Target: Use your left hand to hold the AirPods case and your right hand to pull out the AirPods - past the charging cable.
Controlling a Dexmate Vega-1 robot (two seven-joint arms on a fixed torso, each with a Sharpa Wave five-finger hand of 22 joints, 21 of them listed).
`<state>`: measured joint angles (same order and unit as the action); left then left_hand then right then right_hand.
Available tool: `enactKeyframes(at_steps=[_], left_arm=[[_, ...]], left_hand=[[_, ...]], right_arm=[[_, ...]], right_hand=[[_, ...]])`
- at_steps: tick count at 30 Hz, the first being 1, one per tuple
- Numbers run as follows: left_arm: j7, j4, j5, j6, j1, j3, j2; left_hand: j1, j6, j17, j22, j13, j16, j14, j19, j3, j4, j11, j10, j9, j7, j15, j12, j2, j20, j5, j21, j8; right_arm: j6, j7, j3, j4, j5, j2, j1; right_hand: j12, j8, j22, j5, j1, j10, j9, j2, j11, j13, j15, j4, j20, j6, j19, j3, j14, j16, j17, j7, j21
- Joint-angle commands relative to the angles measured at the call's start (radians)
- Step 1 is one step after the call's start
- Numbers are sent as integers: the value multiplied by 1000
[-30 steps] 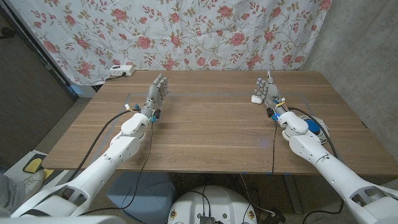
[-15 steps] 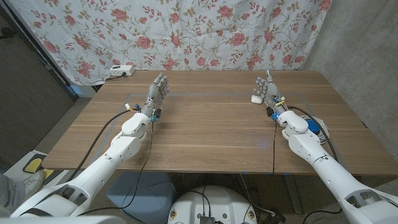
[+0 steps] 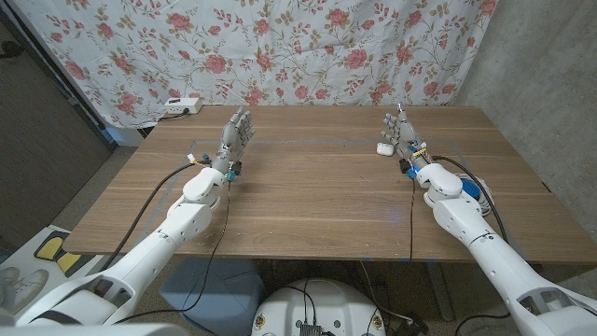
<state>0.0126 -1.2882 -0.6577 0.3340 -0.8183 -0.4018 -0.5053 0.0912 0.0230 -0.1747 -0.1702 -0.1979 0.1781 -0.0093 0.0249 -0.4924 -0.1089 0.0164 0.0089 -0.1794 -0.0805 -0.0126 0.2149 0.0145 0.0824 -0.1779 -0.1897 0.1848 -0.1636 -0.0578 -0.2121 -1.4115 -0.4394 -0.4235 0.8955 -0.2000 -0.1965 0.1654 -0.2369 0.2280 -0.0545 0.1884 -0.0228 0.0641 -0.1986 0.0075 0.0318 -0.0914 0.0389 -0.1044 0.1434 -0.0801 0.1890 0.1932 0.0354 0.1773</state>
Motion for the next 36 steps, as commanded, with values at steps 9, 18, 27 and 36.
enactKeyframes(at_steps=[9,18,27,36], left_arm=[[-94,1,38,11,-5,-9,37],[-98,13,56,29,1,-19,55],[-117,0,69,31,-11,-23,65],[-116,33,106,48,7,-39,78]], left_hand=[[11,9,-4,-5,-1,10,4,9,-3,-5,1,9,-3,-7,-1,6,-6,4,-7,-6,7],[12,12,-4,-5,-1,10,5,10,-3,-7,1,12,-3,-7,-1,6,-8,3,-7,-6,8],[12,14,-3,-5,-1,10,6,11,-2,-8,-1,15,-3,-6,0,7,-9,2,-6,-6,8],[14,21,-3,-5,-1,11,10,15,-2,-9,1,19,-3,-5,3,8,-10,1,-6,-6,10]], right_arm=[[86,57,10,-74,71,-34,9],[120,74,15,-116,76,-54,35],[135,98,13,-158,101,-79,58],[106,108,-11,-158,145,-100,64]], right_hand=[[-6,4,5,0,32,3,4,-8,32,-5,25,-15,-35,-26,19,-3,-25,2,3,-23,4],[-4,4,6,2,40,12,5,-12,34,-8,24,-20,-40,-33,31,-7,-44,-2,4,-21,2],[2,9,6,6,50,38,6,-15,41,-11,28,-26,-44,-56,48,-10,-66,-4,5,-17,1],[0,8,6,7,54,41,6,-16,44,-12,28,-28,-45,-60,52,-10,-69,-2,6,-16,2]])
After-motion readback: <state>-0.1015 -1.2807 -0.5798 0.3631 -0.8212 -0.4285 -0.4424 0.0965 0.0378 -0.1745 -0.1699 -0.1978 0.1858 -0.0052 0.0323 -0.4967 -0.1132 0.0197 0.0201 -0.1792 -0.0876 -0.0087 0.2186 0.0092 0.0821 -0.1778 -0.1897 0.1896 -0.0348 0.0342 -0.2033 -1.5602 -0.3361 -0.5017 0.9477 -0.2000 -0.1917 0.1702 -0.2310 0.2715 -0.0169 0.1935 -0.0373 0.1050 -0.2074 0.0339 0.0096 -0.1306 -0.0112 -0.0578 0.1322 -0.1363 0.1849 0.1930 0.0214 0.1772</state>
